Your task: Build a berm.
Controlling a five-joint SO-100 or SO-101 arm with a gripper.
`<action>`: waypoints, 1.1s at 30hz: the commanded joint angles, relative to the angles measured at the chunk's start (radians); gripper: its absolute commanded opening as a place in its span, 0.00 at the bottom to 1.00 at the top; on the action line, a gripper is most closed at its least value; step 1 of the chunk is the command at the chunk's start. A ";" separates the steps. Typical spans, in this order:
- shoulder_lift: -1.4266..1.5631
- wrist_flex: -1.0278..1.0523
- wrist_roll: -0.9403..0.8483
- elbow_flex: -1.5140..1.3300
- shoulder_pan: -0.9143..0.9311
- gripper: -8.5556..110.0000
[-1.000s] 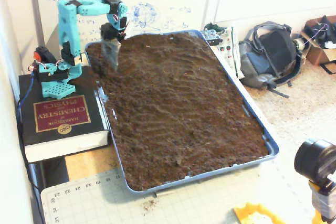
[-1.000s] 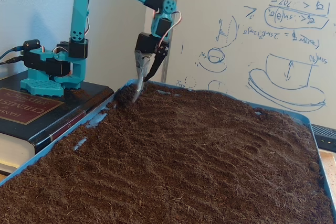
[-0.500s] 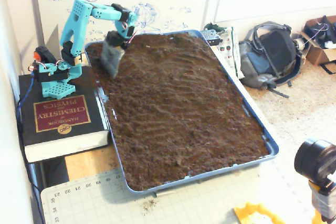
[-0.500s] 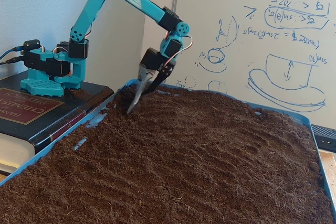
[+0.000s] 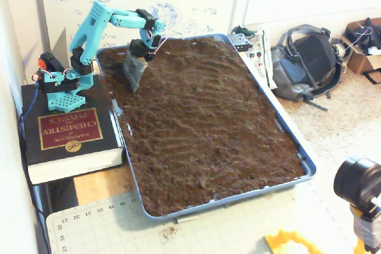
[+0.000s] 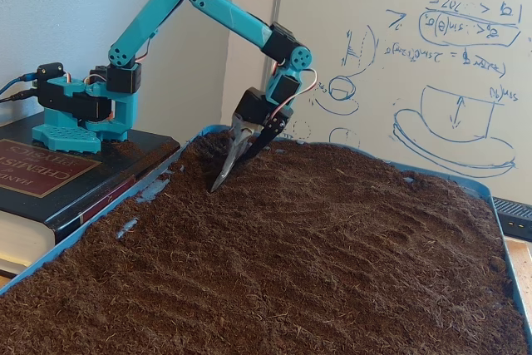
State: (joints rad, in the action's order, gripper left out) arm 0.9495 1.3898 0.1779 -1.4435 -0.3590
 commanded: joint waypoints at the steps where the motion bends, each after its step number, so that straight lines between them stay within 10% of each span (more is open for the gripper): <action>1: -0.014 0.003 -0.008 0.018 0.020 0.08; 16: -0.229 -0.466 -0.006 0.339 0.109 0.08; 33: -0.095 -0.494 0.008 0.543 0.097 0.08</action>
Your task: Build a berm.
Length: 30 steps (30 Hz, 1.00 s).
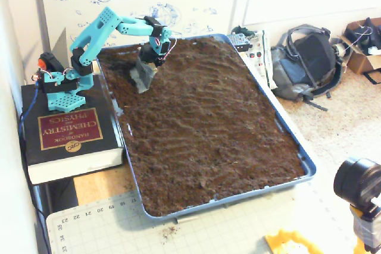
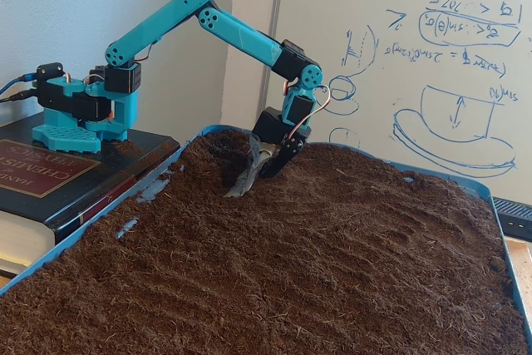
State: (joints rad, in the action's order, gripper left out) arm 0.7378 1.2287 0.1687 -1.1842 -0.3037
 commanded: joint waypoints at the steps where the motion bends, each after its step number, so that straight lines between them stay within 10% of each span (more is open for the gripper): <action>1: 0.133 -0.333 0.017 0.284 0.041 0.08; 30: 0.950 0.224 0.006 -0.253 0.051 0.08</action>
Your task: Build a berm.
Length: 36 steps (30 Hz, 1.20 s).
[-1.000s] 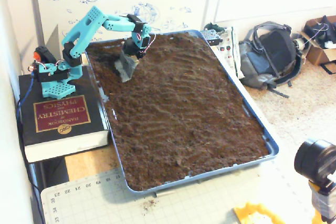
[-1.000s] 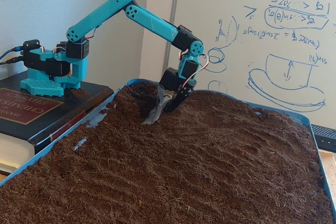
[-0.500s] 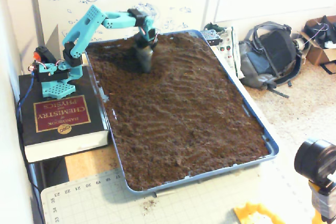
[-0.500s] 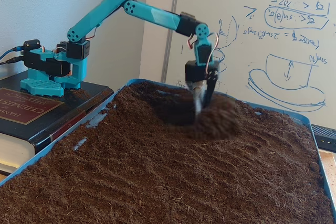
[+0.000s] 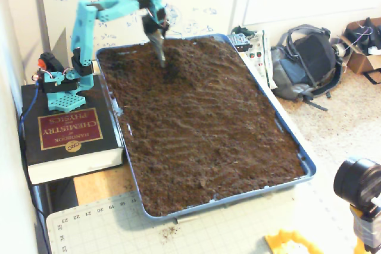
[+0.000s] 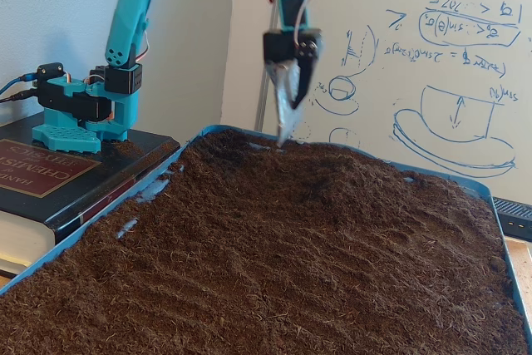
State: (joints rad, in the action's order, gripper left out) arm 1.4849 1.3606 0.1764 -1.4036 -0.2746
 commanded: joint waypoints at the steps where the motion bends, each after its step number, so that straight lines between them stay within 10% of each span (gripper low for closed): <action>1: 0.236 0.137 -0.003 -0.078 0.025 0.08; 8: 0.376 0.245 -0.009 -0.511 0.124 0.08; 22: 0.272 -0.623 -0.086 -1.035 0.149 0.07; 36: -0.086 -0.761 -0.334 -0.649 0.153 0.07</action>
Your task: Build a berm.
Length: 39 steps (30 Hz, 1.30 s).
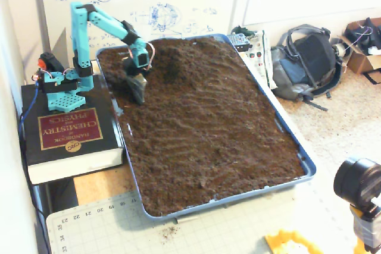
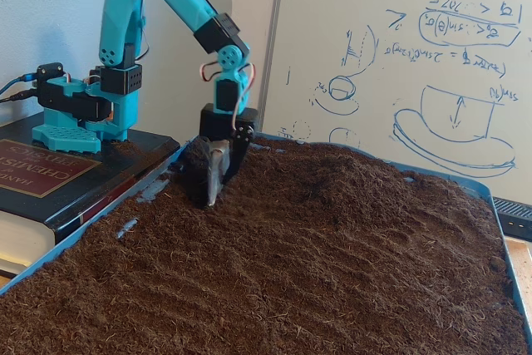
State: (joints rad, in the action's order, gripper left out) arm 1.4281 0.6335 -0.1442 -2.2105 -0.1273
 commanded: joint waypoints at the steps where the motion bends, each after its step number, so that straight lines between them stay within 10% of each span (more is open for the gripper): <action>1: -0.040 -0.029 -0.014 0.199 0.006 0.07; 27: 0.084 -0.008 0.155 0.483 0.003 0.07; 39: 0.414 0.520 0.305 0.476 -0.029 0.08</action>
State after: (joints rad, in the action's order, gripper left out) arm 1.6628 1.0124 0.1457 -1.8132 -0.1289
